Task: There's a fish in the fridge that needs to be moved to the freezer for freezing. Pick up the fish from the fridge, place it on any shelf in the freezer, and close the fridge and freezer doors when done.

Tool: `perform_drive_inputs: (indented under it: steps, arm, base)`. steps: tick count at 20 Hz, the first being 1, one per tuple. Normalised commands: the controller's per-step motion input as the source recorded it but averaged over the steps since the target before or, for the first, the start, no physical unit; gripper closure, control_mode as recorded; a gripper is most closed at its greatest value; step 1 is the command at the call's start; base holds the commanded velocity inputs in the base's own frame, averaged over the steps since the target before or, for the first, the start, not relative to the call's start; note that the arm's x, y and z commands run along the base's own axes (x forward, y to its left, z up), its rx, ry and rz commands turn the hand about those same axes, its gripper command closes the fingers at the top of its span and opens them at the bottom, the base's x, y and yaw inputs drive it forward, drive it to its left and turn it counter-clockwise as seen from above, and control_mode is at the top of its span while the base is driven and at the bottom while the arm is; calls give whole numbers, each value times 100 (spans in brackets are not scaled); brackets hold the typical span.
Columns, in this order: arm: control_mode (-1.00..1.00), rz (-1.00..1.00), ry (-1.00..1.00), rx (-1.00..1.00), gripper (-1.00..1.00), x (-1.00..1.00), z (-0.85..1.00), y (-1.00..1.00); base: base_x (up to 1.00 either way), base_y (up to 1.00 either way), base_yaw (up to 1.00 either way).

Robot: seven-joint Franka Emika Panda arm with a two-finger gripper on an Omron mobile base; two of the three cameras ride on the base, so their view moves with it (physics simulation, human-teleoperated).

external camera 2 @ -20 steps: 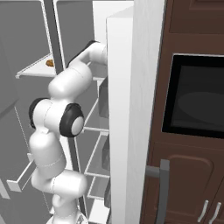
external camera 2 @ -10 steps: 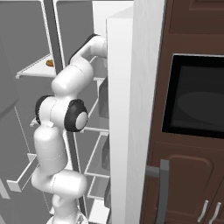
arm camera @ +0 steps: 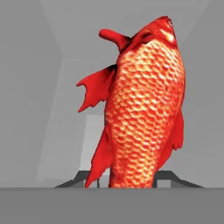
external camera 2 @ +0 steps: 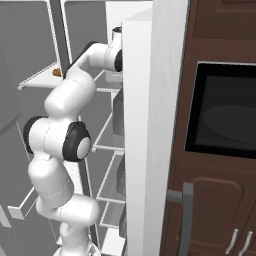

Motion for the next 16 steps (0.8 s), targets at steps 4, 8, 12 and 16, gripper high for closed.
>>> perform_drive_inputs:
  steps: [4, 8, 12, 16]
  arm:
    - [-100, 5, -11, 0, 100, -100, -17, 22]
    - [-100, 0, -3, 0, 100, -100, 0, 16]
    - [-100, -1, -2, -1, 100, -99, 52, 14]
    - [-100, -2, 0, -2, 100, -99, 64, 11]
  base:
    - [0, 0, 0]
    - [0, 0, 0]
    - [0, 0, 0]
    - [0, 0, 0]
